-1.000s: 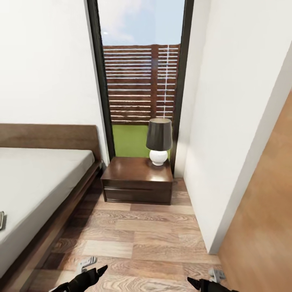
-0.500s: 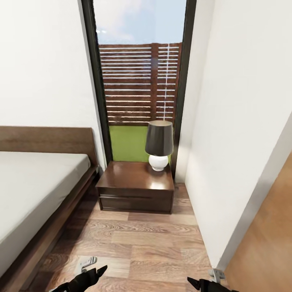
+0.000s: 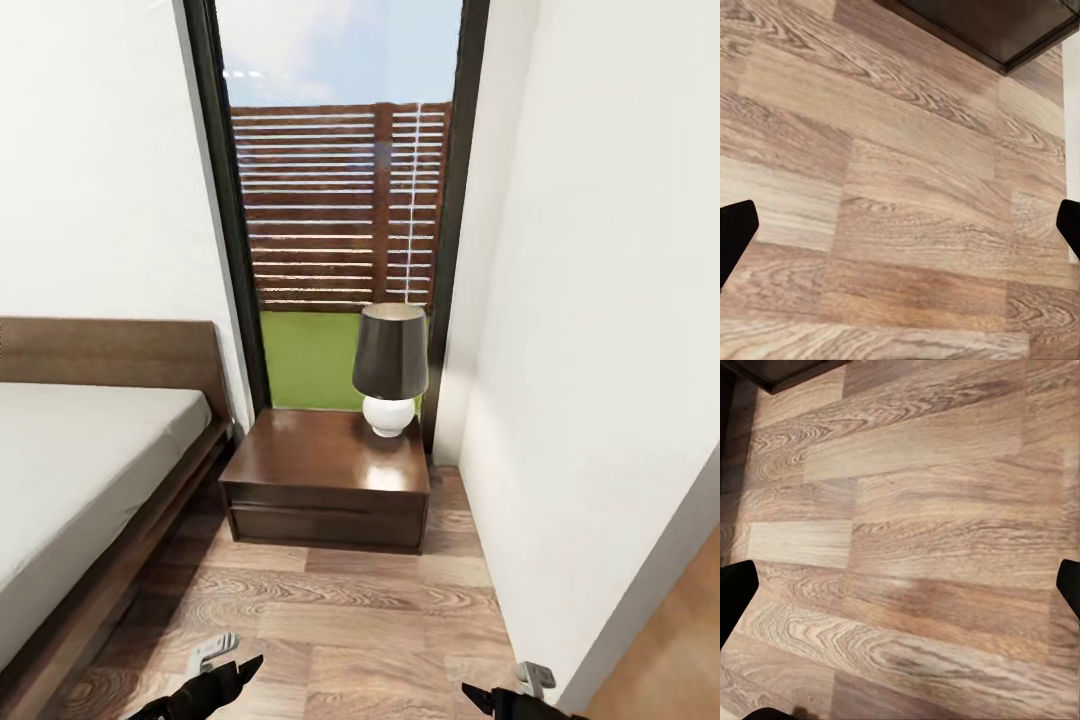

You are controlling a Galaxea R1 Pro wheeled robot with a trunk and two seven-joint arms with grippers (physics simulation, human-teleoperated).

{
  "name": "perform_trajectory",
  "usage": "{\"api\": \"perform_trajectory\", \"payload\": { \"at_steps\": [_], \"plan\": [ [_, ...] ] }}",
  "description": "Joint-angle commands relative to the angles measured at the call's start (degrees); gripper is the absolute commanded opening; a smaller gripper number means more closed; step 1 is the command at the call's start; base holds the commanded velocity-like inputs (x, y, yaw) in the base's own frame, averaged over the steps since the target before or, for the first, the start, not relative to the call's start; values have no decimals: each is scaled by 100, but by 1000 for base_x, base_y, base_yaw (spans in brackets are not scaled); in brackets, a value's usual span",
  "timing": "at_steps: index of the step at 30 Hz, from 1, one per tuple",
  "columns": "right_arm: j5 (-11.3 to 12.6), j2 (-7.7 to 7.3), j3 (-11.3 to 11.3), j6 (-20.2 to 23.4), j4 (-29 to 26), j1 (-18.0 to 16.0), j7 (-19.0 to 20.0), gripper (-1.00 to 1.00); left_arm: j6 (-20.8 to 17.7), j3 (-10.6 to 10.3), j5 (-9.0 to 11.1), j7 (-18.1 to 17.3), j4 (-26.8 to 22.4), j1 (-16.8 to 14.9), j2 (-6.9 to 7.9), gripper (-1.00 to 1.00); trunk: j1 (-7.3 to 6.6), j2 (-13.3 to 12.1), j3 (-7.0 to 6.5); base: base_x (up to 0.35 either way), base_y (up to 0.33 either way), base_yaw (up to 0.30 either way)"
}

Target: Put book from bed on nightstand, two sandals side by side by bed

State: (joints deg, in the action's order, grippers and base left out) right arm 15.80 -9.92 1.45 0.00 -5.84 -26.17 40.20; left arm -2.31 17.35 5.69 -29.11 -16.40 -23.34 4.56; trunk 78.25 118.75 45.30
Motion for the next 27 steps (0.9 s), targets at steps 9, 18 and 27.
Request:
{"api": "perform_trajectory", "payload": {
  "at_steps": [9,18,27],
  "plan": [
    [10,-1,13,0,4,-3,15,100,-24,5,55,-25,5,-4,1,100,2,2,6,308,-87,264],
    [10,-1,13,0,4,-3,14,100,-24,5,55,-25,5,-4,1,100,2,2,6,266,-54,284],
    [10,2,13,0,4,-3,14,100,-24,5,55,-25,5,-4,1,100,2,2,6,149,-3,285]
  ]
}}
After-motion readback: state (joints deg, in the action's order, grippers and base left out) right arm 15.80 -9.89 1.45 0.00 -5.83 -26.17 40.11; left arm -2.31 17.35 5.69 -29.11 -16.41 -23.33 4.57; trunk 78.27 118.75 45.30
